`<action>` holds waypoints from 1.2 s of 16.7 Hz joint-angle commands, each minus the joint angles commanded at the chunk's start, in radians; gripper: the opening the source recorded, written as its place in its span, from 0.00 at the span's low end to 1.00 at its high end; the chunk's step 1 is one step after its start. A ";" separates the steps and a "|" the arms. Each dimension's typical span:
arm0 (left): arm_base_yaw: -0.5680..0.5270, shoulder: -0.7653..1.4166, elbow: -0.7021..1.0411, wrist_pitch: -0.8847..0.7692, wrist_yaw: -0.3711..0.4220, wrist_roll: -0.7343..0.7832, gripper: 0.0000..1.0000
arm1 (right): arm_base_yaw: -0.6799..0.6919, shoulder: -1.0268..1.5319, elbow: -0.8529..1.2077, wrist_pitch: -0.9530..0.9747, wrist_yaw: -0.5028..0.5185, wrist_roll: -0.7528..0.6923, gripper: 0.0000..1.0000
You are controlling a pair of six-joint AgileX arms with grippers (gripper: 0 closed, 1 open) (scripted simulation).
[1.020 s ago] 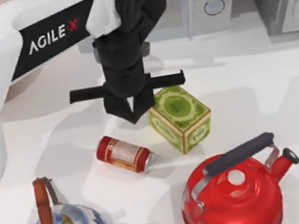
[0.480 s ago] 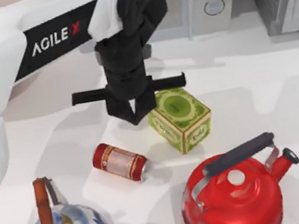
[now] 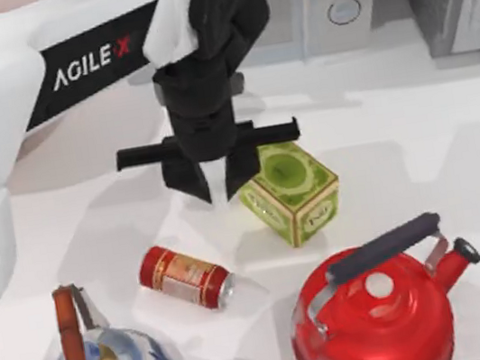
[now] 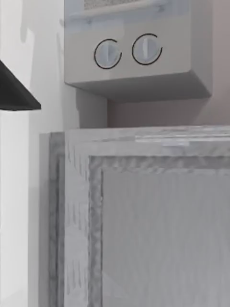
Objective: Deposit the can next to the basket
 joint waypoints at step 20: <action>-0.001 -0.004 0.083 -0.094 0.001 -0.001 1.00 | 0.000 0.000 0.000 0.000 0.000 0.000 1.00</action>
